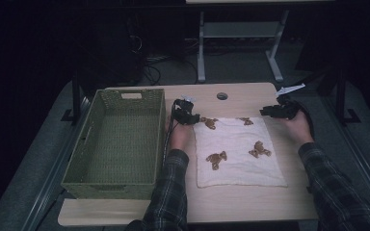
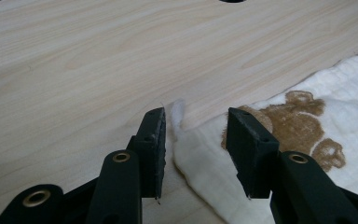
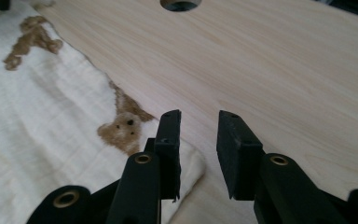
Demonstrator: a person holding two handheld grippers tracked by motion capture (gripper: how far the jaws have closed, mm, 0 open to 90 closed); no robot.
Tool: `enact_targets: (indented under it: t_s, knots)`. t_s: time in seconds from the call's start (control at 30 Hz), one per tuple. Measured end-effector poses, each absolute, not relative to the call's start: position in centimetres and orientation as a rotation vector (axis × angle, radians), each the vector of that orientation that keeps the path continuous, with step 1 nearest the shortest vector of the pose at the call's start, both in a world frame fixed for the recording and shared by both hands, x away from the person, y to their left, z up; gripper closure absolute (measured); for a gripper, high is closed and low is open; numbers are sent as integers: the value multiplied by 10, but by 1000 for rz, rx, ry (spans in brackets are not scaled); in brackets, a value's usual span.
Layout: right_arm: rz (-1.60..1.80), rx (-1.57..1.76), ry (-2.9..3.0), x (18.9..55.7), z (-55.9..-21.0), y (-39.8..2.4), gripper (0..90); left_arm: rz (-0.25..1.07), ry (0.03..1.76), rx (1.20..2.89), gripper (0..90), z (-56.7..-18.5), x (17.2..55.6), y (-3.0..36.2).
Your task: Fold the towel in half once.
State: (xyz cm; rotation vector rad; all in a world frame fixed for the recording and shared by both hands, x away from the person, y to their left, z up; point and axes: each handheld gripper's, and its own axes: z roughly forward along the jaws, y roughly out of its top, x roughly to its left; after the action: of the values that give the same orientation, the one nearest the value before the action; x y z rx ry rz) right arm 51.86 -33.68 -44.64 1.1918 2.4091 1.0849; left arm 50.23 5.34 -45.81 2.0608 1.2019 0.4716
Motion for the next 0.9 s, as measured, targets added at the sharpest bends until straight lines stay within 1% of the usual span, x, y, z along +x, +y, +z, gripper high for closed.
enact_targets:
  t_s: [0.2, 0.23, 0.3, 0.37, 0.47, 0.6, 0.67, 0.8, 0.83, 0.9]
  knots:
    - [1037, 1237, 2447, 526, -460, -333, 697, 465, 1212, 2062, 585, -461, 503, 55]
    - [1032, 1242, 2457, 527, -463, -332, 718, 466, 1215, 2060, 585, -461, 504, 55]
    - [1003, 1241, 2475, 527, -466, -330, 728, 466, 1216, 2060, 587, -461, 504, 55]
    - [991, 1240, 2475, 528, -469, -328, 766, 465, 1216, 2062, 587, -461, 504, 55]
    - [993, 1239, 2474, 527, -469, -328, 789, 460, 1217, 2062, 590, -463, 504, 55]
    - [994, 1218, 2481, 526, -469, -329, 850, 456, 1228, 2061, 594, -465, 505, 56]
    - [996, 1228, 2482, 526, -469, -329, 865, 452, 1228, 2062, 608, -466, 506, 57]
    - [979, 1233, 2487, 525, -468, -328, 873, 460, 1239, 2083, 671, -469, 506, 54]
    - [976, 1241, 2487, 525, -467, -328, 874, 463, 1243, 2079, 712, -470, 507, 54]
    - [966, 1245, 2488, 525, -467, -330, 874, 478, 1242, 2081, 767, -469, 507, 52]
